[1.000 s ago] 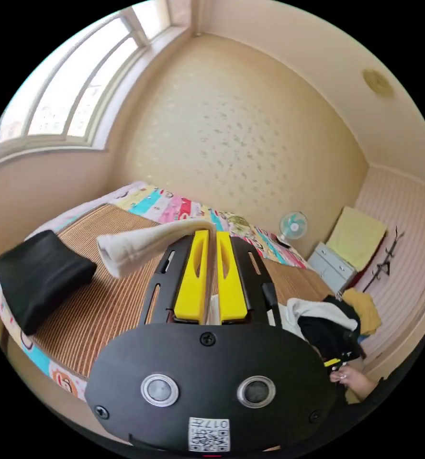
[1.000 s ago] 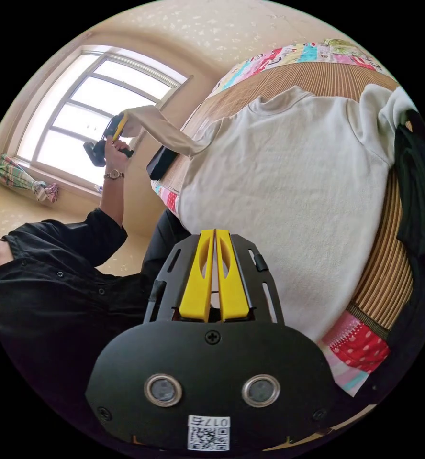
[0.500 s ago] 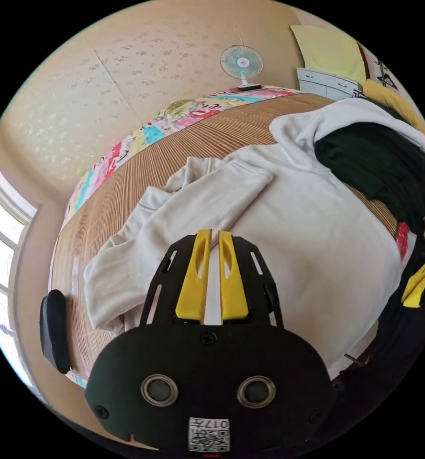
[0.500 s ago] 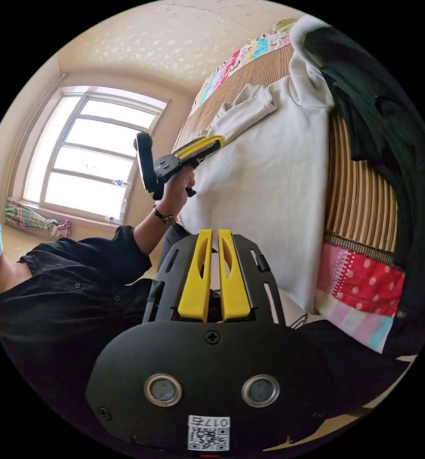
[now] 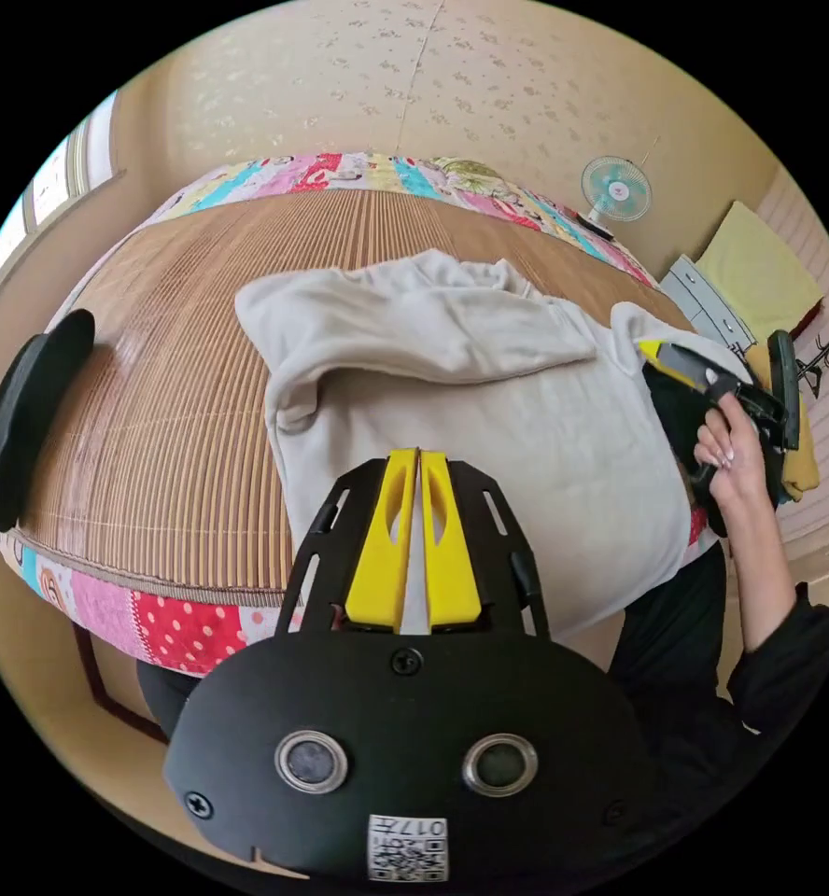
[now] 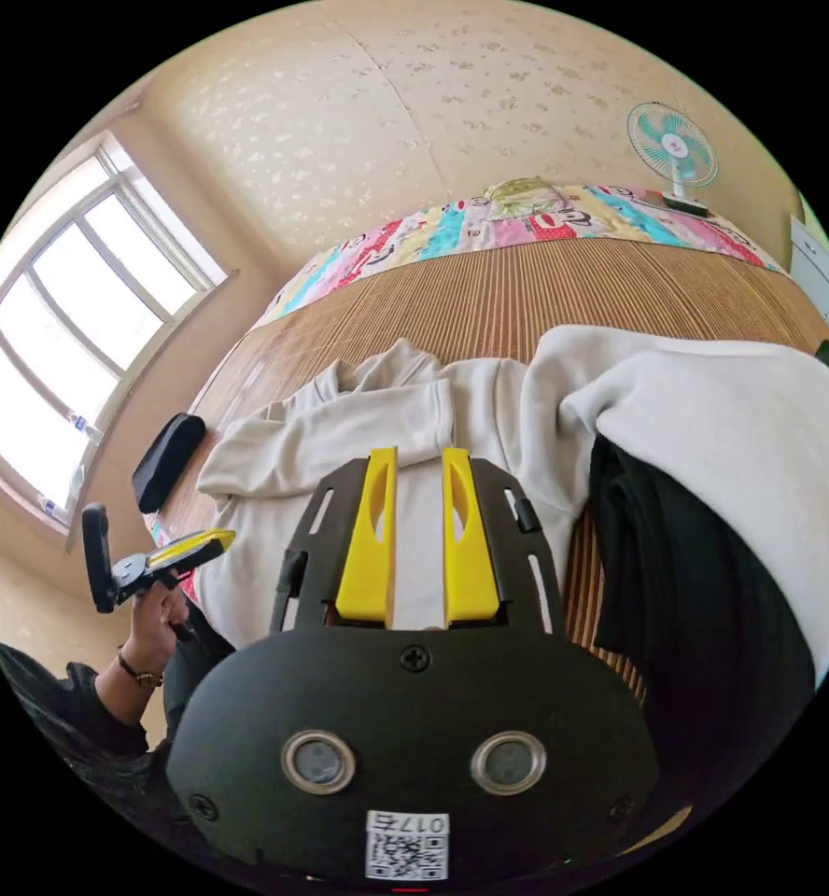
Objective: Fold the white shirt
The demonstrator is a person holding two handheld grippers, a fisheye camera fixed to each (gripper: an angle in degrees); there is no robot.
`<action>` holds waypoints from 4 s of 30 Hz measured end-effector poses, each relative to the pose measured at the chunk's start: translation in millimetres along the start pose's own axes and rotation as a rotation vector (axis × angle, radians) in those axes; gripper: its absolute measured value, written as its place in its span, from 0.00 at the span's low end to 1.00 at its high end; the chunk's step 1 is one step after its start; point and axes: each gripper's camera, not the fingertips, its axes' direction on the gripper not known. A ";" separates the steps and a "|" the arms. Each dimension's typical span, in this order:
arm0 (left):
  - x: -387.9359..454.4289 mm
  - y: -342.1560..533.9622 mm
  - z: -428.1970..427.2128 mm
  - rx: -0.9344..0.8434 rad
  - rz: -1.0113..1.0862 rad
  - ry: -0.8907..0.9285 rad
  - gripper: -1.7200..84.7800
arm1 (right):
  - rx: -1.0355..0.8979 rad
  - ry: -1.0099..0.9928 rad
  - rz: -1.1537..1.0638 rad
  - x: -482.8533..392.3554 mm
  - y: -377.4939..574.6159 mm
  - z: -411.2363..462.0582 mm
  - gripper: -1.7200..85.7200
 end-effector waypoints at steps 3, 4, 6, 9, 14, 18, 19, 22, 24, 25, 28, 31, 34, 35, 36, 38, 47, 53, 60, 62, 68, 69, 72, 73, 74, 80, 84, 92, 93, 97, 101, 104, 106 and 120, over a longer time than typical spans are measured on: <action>-45.9 45.5 6.7 0.247 -0.056 0.153 0.02 | -0.026 0.136 -0.071 -19.3 -20.7 60.6 0.12; -64.4 63.2 9.9 0.332 -0.066 0.215 0.02 | -0.071 0.200 -0.070 -25.7 -22.0 84.5 0.12; -85.4 68.1 9.9 0.349 -0.089 0.273 0.01 | -0.124 0.252 -0.046 -30.4 -20.4 109.7 0.12; -109.4 68.5 4.3 0.351 -0.083 0.310 0.01 | -0.085 0.203 -0.079 -46.0 -22.8 104.7 0.09; -163.6 69.1 -2.0 0.349 -0.110 0.456 0.01 | 0.054 0.158 -0.091 -67.3 -30.1 48.9 0.06; -164.8 71.0 -17.6 0.369 -0.078 0.344 0.01 | 0.139 0.289 -0.040 -57.5 -18.5 34.5 0.06; -176.0 70.9 -19.7 0.370 -0.087 0.375 0.01 | 0.083 0.332 -0.023 -46.2 -17.1 49.9 0.06; -202.4 69.4 -25.9 0.367 -0.099 0.450 0.01 | -0.075 0.265 0.021 -22.9 -14.4 72.6 0.07; -208.8 68.5 -32.6 0.369 -0.088 0.441 0.01 | -0.013 0.217 0.003 -25.9 -6.9 46.5 0.07; -214.1 68.0 -36.6 0.369 -0.087 0.439 0.01 | 0.008 0.210 0.008 -28.1 -1.1 26.8 0.08; -229.2 66.6 -46.0 0.372 -0.088 0.451 0.01 | 0.103 0.200 0.099 -24.2 27.7 -39.4 0.10; -238.7 65.1 -56.7 0.377 -0.081 0.430 0.01 | 0.284 0.245 0.181 -16.7 76.8 -126.0 0.10; -253.1 63.2 -65.5 0.378 -0.083 0.447 0.01 | 0.390 0.290 0.262 1.1 118.6 -201.8 0.10; -257.9 62.4 -69.3 0.378 -0.082 0.450 0.01 | 0.399 0.287 0.305 12.8 130.2 -224.2 0.10; -260.2 62.0 -71.2 0.378 -0.081 0.450 0.01 | 0.396 0.280 0.326 19.1 134.4 -232.7 0.11; -268.2 60.4 -79.0 0.380 -0.080 0.447 0.01 | 0.372 0.243 0.409 45.8 143.5 -257.7 0.12; -297.6 54.4 -106.4 0.381 -0.082 0.459 0.01 | 0.419 -0.121 0.521 108.7 110.7 -274.5 0.20; -313.7 51.5 -121.8 0.383 -0.075 0.471 0.01 | 0.543 -0.124 0.677 138.0 91.9 -296.8 0.09; -332.6 48.7 -132.9 0.381 -0.057 0.522 0.01 | 0.626 -0.053 0.430 84.6 5.5 -357.1 0.06; -337.9 48.1 -136.8 0.382 -0.055 0.534 0.01 | 0.663 0.012 0.377 50.8 -4.8 -370.1 0.06; -349.9 46.0 -141.9 0.380 -0.046 0.578 0.01 | 0.601 0.124 0.083 -32.0 -16.6 -331.6 0.06; -350.5 45.8 -142.3 0.380 -0.043 0.580 0.01 | 0.593 0.136 0.071 -38.2 -19.0 -325.8 0.06; -354.0 45.0 -143.6 0.380 -0.039 0.595 0.01 | 0.567 0.098 0.008 -67.7 -33.0 -305.3 0.06; -354.7 44.8 -144.1 0.380 -0.038 0.599 0.01 | 0.585 0.069 -0.026 -82.6 -37.2 -296.1 0.06; -354.9 44.6 -144.5 0.381 -0.037 0.598 0.01 | 0.617 0.013 -0.074 -99.5 -39.0 -286.2 0.06; -353.6 43.1 -143.6 0.382 -0.037 0.599 0.01 | 0.462 -0.344 -0.253 -185.8 -35.4 -127.8 0.06; -350.9 41.8 -140.3 0.381 -0.038 0.601 0.01 | -0.039 -0.380 -0.275 -210.7 5.0 51.5 0.06; -337.7 37.0 -121.9 0.369 -0.034 0.608 0.01 | -0.388 -0.414 -0.455 -182.0 163.8 154.7 0.11; -336.4 36.6 -120.2 0.370 -0.034 0.608 0.01 | -0.389 -0.411 -0.444 -172.5 166.8 150.9 0.11; -324.0 34.4 -107.3 0.371 -0.032 0.604 0.01 | -0.264 -0.258 -0.339 -92.8 176.4 103.2 0.10; -308.2 30.3 -93.7 0.365 -0.034 0.595 0.01 | -0.231 -0.015 -0.235 -25.4 189.0 76.7 0.10; -294.5 20.4 -87.3 0.309 -0.084 0.583 0.01 | -0.287 0.086 -0.181 7.6 212.1 75.9 0.11; -284.5 15.2 -90.5 0.257 -0.137 0.576 0.01 | -0.299 0.131 -0.197 18.0 231.4 71.9 0.11; -142.0 12.2 -64.8 0.007 -0.061 -0.027 0.09 | -0.272 0.248 -0.175 51.8 271.3 108.9 0.11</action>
